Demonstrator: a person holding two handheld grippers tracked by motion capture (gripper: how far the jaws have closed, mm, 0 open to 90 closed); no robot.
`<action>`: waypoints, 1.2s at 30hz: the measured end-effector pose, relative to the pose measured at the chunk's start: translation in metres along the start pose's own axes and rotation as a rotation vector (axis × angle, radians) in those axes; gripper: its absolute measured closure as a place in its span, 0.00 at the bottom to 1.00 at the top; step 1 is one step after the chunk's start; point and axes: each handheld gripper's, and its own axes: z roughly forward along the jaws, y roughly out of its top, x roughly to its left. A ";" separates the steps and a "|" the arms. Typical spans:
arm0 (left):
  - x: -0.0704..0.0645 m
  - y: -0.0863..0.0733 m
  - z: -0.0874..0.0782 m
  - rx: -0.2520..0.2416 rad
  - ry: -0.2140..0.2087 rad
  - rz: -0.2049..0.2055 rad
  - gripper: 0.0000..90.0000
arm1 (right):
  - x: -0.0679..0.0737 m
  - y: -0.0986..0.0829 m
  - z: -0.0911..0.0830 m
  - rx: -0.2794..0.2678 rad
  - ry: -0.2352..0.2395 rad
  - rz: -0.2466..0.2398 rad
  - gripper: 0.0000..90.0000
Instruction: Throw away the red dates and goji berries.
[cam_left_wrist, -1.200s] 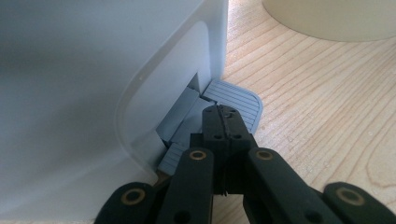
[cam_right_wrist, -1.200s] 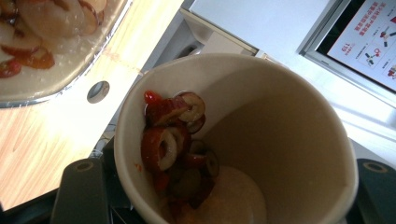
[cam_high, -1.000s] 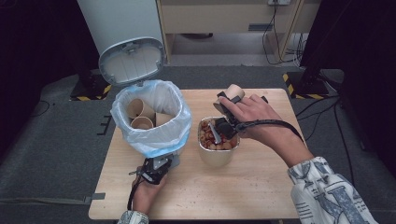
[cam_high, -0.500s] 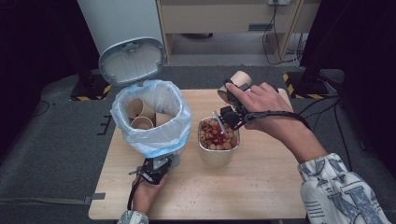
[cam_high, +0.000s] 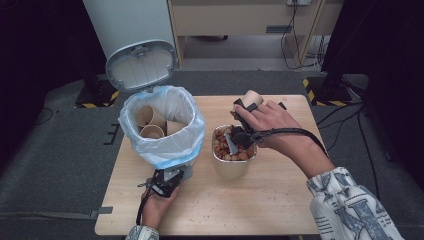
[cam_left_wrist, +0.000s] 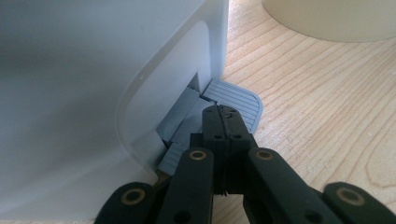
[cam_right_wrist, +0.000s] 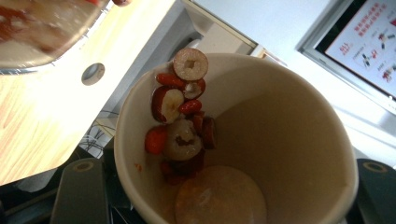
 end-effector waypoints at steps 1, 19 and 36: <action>0.000 0.000 0.000 0.002 0.004 0.002 1.00 | -0.002 -0.001 -0.002 -0.002 -0.006 0.004 0.34; 0.000 0.000 0.000 -0.001 -0.001 -0.001 1.00 | -0.006 -0.018 -0.008 -0.080 0.001 0.238 0.33; 0.000 0.000 0.000 -0.007 -0.003 -0.007 1.00 | 0.002 -0.049 0.009 -0.193 0.088 0.637 0.33</action>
